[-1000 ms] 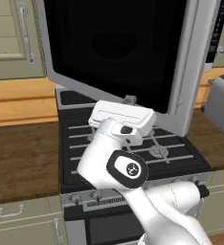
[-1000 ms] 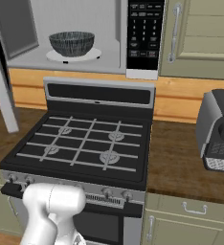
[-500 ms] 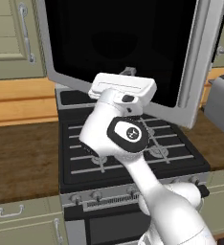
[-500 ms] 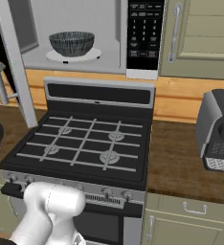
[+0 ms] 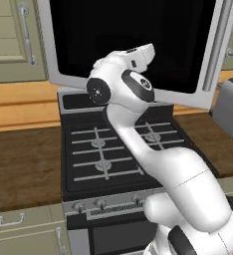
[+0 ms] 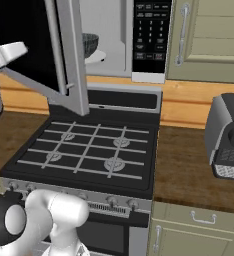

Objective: Open the microwave, place the bowl with waffle inside the microwave, then close the microwave door and turn it on.

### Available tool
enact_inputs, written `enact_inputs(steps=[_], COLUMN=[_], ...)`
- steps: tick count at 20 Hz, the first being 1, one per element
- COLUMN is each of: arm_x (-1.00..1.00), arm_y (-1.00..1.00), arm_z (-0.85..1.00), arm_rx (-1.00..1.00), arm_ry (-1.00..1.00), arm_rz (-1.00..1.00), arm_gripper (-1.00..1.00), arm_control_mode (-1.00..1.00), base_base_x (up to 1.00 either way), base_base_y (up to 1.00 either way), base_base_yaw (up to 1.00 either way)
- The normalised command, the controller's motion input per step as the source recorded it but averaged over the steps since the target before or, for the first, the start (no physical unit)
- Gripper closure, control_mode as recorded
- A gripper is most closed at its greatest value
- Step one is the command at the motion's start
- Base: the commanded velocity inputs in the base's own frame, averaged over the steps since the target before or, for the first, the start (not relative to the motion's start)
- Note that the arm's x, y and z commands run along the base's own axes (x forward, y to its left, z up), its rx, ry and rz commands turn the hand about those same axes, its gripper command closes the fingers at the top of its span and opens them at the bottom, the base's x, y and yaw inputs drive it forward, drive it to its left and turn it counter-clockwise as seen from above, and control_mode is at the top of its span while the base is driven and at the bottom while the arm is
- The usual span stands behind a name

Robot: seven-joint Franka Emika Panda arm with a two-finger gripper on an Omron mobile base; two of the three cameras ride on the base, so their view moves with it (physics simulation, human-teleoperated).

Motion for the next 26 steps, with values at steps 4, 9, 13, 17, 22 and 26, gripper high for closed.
enact_inputs(steps=[4, 9, 13, 17, 22, 26], arm_x=[0.96, 0.91, 0.78, 0.68, 0.61, 0.51], arm_y=[0.00, -0.08, -0.29, -0.52, -0.56, -0.38], arm_z=[0.00, -0.19, -0.34, -0.10, 0.03, 0.35], arm_rx=[0.00, 0.00, 0.00, 0.05, 0.11, 0.17], arm_ry=[0.28, -0.01, -0.09, -0.02, 0.08, 0.21], arm_rz=[0.14, 0.19, 0.25, 0.24, 0.25, 0.22], arm_gripper=[1.00, 1.00, 1.00, 1.00, 1.00, 1.00], arm_control_mode=[-1.00, -1.00, -1.00, -1.00, -1.00, -1.00], base_base_x=[0.00, 0.00, 0.00, 0.00, 0.00, 0.00], base_base_y=[0.00, 0.00, 0.00, 0.00, 0.00, 0.00], base_base_yaw=[0.00, 0.00, 0.00, 0.00, 0.00, 0.00])
